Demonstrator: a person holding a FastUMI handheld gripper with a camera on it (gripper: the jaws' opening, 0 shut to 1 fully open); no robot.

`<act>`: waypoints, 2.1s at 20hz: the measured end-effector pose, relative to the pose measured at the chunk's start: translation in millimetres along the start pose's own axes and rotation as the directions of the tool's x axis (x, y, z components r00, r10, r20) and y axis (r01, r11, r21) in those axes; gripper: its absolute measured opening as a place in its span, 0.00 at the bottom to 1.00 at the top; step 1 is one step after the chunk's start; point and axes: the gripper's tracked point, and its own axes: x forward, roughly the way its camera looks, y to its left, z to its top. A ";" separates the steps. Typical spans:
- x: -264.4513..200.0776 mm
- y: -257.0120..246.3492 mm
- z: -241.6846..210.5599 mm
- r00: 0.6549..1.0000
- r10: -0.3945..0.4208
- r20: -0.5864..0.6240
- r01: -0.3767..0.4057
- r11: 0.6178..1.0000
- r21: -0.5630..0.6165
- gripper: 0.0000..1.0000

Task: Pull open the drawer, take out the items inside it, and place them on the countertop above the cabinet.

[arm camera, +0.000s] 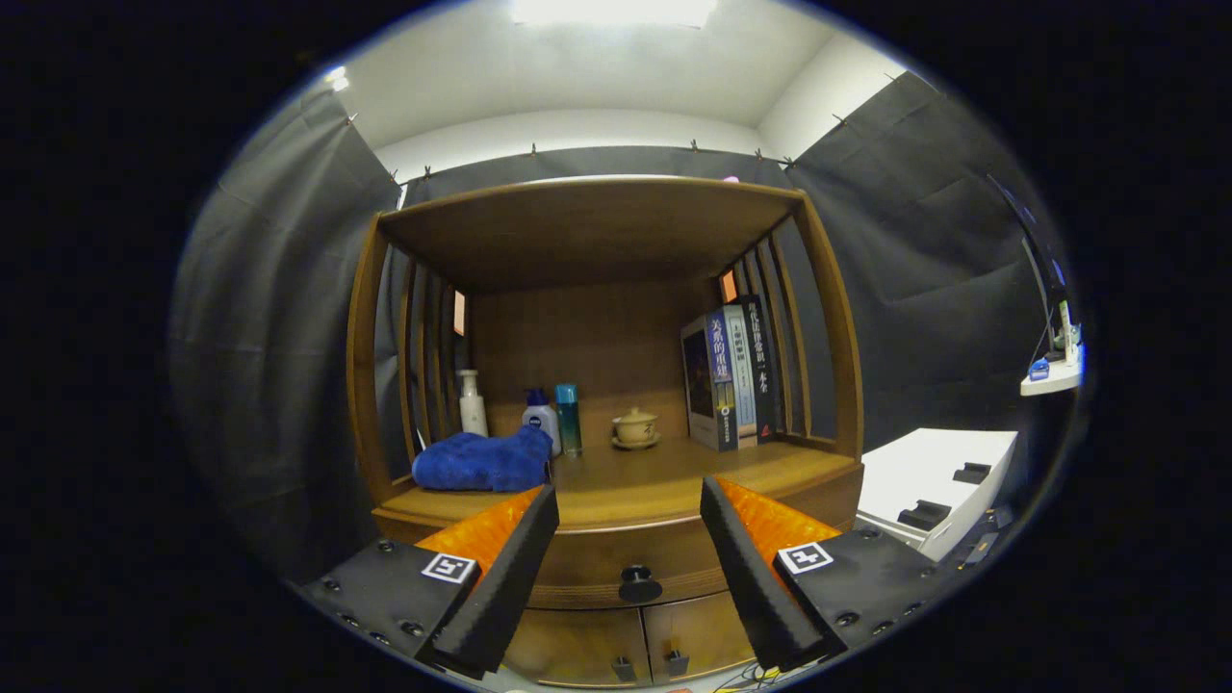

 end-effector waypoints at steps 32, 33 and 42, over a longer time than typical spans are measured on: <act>79.2 -26.2 -155.4 0.961 0.020 -0.277 -0.012 0.999 0.032 0.49; 79.3 -24.8 -156.3 0.962 0.020 -0.271 -0.011 0.999 0.035 0.48; 62.5 -25.8 -154.3 0.957 0.005 -0.290 0.010 0.999 0.049 0.36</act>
